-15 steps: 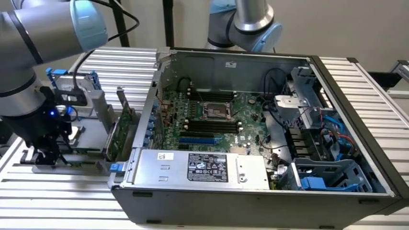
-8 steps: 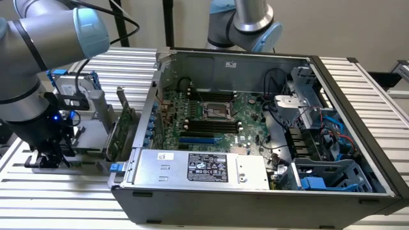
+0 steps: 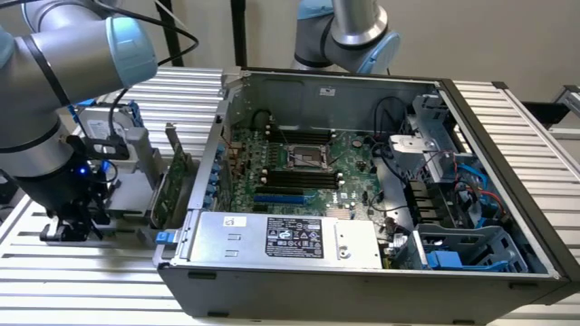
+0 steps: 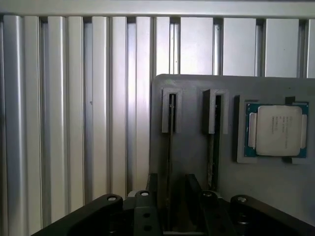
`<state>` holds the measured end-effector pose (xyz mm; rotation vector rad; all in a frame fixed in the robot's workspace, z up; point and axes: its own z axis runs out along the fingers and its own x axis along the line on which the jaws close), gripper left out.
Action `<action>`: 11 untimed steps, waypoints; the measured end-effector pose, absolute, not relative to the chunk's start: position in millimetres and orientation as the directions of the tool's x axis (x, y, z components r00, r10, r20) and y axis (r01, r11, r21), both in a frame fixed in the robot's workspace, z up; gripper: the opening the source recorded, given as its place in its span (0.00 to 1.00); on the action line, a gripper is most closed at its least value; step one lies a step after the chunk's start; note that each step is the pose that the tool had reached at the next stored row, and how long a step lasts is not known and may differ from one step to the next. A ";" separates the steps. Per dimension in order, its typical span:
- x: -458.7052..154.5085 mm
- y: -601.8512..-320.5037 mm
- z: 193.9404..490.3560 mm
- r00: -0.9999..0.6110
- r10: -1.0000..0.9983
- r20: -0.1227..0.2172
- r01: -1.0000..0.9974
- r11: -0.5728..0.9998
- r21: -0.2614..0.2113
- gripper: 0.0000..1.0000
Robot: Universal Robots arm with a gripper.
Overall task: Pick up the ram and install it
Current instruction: 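Pick up the ram and move it above insertion slot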
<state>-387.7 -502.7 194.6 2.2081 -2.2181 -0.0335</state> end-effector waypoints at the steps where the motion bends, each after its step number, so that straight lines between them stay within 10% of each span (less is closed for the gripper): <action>1: -387.6 -502.7 194.6 -0.005 -1.000 -0.007 -1.000 0.005 0.023 1.00; 11: -389.1 -502.8 194.5 -0.005 -1.000 -0.007 -1.000 0.004 0.023 1.00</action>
